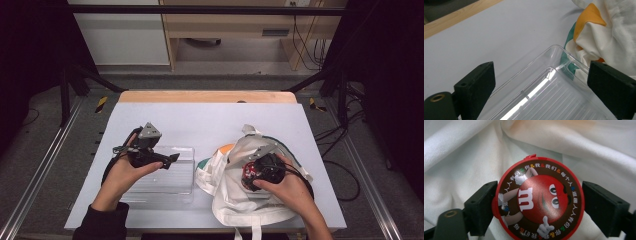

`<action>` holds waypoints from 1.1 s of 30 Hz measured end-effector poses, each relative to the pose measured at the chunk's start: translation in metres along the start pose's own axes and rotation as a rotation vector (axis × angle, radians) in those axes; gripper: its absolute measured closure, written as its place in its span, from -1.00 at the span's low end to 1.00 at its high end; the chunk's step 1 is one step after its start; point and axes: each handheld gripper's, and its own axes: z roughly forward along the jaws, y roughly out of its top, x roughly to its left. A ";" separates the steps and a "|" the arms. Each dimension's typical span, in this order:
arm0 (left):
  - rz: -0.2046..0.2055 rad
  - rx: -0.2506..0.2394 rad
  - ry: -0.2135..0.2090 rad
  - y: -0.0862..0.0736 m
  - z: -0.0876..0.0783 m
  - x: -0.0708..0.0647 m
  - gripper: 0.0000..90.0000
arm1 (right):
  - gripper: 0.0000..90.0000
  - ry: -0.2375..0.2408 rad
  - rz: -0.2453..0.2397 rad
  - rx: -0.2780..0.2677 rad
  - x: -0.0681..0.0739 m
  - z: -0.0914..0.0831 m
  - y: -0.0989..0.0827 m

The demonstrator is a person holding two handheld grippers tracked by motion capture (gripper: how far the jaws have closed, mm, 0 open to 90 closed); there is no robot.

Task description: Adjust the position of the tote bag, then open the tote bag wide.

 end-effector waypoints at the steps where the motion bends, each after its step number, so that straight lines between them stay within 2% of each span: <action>1: 0.001 0.001 0.000 0.000 0.000 0.000 -0.82 | -0.61 0.004 0.006 0.001 0.000 0.001 0.000; 8: -0.002 -0.007 0.003 0.000 -0.003 0.001 -0.82 | -0.49 0.015 0.015 0.008 0.001 0.005 -0.001; 12: 0.000 -0.003 0.003 0.000 -0.003 0.003 -0.82 | -0.47 0.007 0.010 0.020 0.001 0.005 0.000; 15: -0.007 -0.004 0.006 -0.001 -0.004 0.004 -0.82 | -0.47 0.012 0.025 0.021 0.002 0.003 0.001; 20: -0.008 -0.023 0.012 0.000 -0.010 0.006 -0.82 | -0.47 0.007 0.019 -0.017 0.005 -0.009 0.006; 25: -0.029 -0.030 0.020 -0.002 -0.015 0.013 -0.83 | -0.47 0.004 0.011 -0.036 0.006 -0.022 0.010; 33: -0.062 -0.044 0.040 -0.009 -0.021 0.026 -0.83 | -0.47 -0.039 0.021 -0.086 0.003 -0.051 0.013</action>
